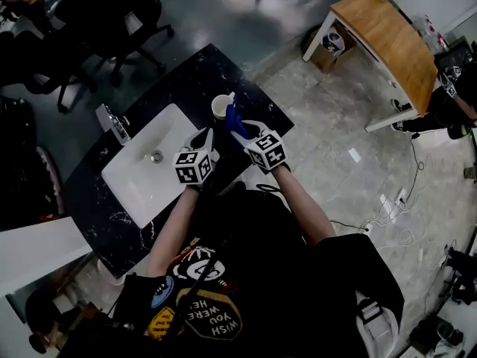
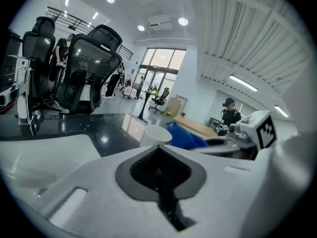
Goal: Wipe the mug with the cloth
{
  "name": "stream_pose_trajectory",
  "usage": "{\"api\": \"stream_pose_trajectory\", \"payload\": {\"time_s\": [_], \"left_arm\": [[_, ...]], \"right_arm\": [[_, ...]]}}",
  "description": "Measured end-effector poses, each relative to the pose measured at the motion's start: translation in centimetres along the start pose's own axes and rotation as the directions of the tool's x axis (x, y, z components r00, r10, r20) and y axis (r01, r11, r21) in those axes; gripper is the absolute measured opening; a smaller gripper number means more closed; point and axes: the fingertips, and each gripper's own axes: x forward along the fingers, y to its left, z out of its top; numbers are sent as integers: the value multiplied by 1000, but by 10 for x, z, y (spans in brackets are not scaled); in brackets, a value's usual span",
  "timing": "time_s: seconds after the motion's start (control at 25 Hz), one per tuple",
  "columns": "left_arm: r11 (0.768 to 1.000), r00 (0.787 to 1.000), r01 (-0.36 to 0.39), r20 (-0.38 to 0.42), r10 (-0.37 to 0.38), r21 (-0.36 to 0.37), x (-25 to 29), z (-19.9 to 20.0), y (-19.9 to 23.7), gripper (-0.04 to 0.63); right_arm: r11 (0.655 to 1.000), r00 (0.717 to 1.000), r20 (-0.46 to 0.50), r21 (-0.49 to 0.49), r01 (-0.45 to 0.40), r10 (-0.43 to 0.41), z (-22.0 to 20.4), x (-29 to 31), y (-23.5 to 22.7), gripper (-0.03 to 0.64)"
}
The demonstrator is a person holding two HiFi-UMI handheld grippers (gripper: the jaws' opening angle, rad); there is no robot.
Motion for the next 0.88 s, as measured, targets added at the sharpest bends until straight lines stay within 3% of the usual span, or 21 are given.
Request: {"api": "stream_pose_trajectory", "payload": {"time_s": [0.08,0.12,0.24,0.32,0.52,0.64,0.76,0.8,0.88], "left_arm": [[1000,1000,-2,1,2,2,0,0,0,3],[1000,1000,-3,1,3,2,0,0,0,3],[1000,1000,-5,1,5,4,-1,-1,0,3],[1000,1000,-4,-1,4,9,-1,-1,-2,3],[1000,1000,1,-8,-1,0,0,-3,-2,3],[1000,1000,-7,-16,7,1,2,-4,-2,3],[1000,1000,3,-20,-3,13,4,-5,-8,3],[1000,1000,6,-22,-6,17,5,-6,-10,3],[1000,1000,10,-28,-10,21,5,-6,-11,3]], "right_arm": [[992,987,117,80,101,-110,26,-8,-30,127],[984,978,130,97,151,-163,34,-8,-46,127],[976,977,20,52,212,-213,28,6,-72,127],[986,985,-58,8,164,-164,12,14,-65,127],[991,988,-142,-113,-73,57,-32,14,7,129],[992,992,-80,-76,-102,96,-30,9,22,129],[1000,996,93,29,3,-5,12,-6,-7,128],[997,991,120,42,60,-65,25,-9,-24,127],[987,983,85,44,158,-161,33,-7,-55,127]]}}
